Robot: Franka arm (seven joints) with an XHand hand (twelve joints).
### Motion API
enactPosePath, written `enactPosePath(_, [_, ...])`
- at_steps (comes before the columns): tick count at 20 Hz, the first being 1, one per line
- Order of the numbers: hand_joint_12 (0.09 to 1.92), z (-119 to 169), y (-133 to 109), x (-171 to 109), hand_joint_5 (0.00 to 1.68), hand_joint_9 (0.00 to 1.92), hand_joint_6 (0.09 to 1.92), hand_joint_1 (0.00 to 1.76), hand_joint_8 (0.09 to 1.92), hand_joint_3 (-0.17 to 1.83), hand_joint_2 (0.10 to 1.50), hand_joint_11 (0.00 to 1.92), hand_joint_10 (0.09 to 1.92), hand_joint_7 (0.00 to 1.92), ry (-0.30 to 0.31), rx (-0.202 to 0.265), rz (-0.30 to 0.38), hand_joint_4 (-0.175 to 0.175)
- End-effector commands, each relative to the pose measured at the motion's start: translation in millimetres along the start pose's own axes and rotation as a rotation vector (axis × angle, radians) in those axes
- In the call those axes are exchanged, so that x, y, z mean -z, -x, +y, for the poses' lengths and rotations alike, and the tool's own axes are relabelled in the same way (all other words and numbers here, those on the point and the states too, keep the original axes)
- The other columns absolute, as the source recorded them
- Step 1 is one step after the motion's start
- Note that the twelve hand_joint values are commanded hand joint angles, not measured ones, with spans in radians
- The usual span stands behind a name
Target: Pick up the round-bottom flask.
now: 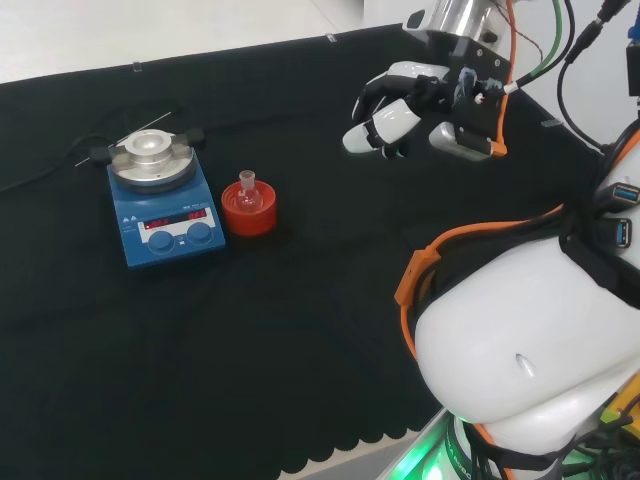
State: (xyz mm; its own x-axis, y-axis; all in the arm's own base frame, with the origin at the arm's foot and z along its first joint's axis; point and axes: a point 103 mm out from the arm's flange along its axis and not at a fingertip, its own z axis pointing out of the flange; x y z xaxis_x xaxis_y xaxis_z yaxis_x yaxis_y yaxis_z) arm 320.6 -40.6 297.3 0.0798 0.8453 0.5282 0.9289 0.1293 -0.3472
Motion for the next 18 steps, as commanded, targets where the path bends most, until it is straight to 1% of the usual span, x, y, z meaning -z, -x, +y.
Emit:
enactPosePath(1, [1.21,7,-4,-3,0.32,1.16,1.09,0.88,0.98,0.89,0.37,1.03,0.79,1.05,-0.001,0.019,0.02,-0.175])
enactPosePath(4, [1.21,14,-9,-6,0.32,1.16,1.09,0.89,0.98,0.89,0.37,1.03,0.79,1.05,-0.018,0.032,0.038,-0.175])
enactPosePath(8, [1.22,24,-20,-14,0.32,1.17,1.09,0.89,0.98,0.9,0.37,1.03,0.79,1.05,-0.041,0.054,0.043,-0.175])
enactPosePath(13, [1.25,38,-33,-27,0.31,1.11,1.09,0.89,1.02,0.9,0.37,0.98,0.84,1.0,-0.079,0.072,0.039,-0.175])
enactPosePath(18, [1.25,50,-34,-30,0.31,1.09,1.09,0.89,1.02,0.91,0.37,0.96,0.85,1.0,-0.097,0.077,0.037,-0.175])
